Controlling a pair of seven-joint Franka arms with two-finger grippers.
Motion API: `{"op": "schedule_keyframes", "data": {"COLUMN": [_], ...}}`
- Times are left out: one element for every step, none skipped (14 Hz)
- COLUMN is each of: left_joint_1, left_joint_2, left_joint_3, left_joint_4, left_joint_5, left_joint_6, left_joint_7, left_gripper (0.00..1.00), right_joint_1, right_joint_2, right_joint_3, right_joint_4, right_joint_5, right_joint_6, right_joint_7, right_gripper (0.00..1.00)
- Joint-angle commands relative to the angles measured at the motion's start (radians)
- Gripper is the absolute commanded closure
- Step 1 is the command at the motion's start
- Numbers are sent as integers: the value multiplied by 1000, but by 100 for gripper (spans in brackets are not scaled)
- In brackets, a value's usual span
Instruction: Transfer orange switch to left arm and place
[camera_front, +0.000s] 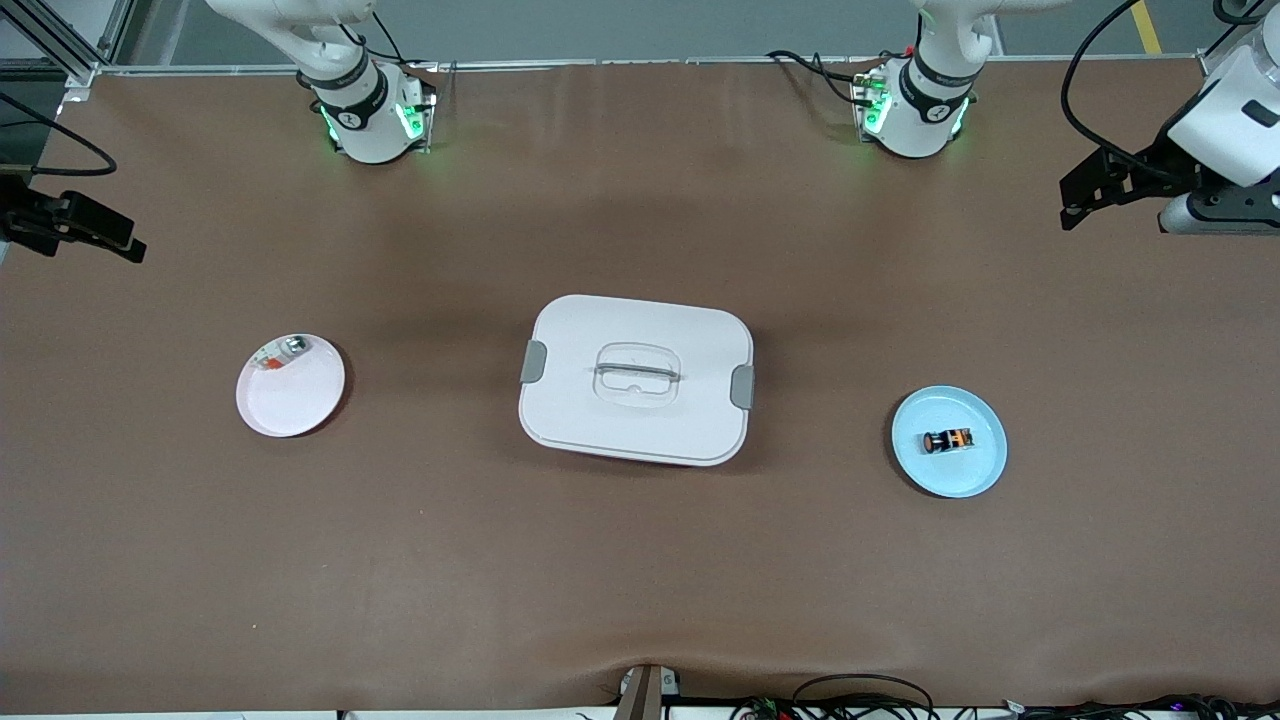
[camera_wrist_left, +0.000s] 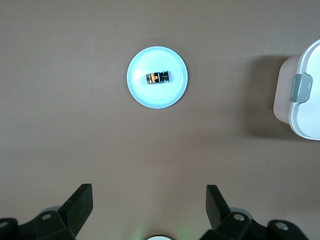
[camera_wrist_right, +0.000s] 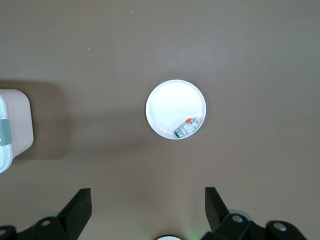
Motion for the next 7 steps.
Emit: {"op": "schedule_keyframes", "data": {"left_joint_1": [28, 29, 31, 31, 29, 28, 28], "left_joint_2": [-12, -10, -10, -10, -6, -3, 0], "left_joint_3": [-8, -6, -2, 0, 0, 0, -2], "left_joint_4": [-2, -2, -2, -2, -2, -2, -2], "left_joint_5": [-12, -12, -12, -14, -12, -12, -11], "left_joint_6": [-5, -5, -5, -5, -5, -5, -5], "left_joint_7": [8, 11, 17, 19, 17, 13, 11], "left_gripper": [0, 0, 0, 0, 0, 0, 0], "right_joint_1": [-15, -15, -15, -15, -15, -15, -15], "right_joint_2": [-4, -4, -4, -4, -4, -4, -4], "right_joint_3": [16, 16, 16, 16, 16, 16, 16], "right_joint_4": [8, 9, 9, 9, 9, 9, 9], "right_joint_5": [-16, -16, -16, -16, -16, -16, -16], "right_joint_6": [-7, -7, -7, -7, -7, -7, -5], "right_joint_7": [-8, -8, -8, -8, -8, -8, -8], "right_gripper": [0, 0, 0, 0, 0, 0, 0]}}
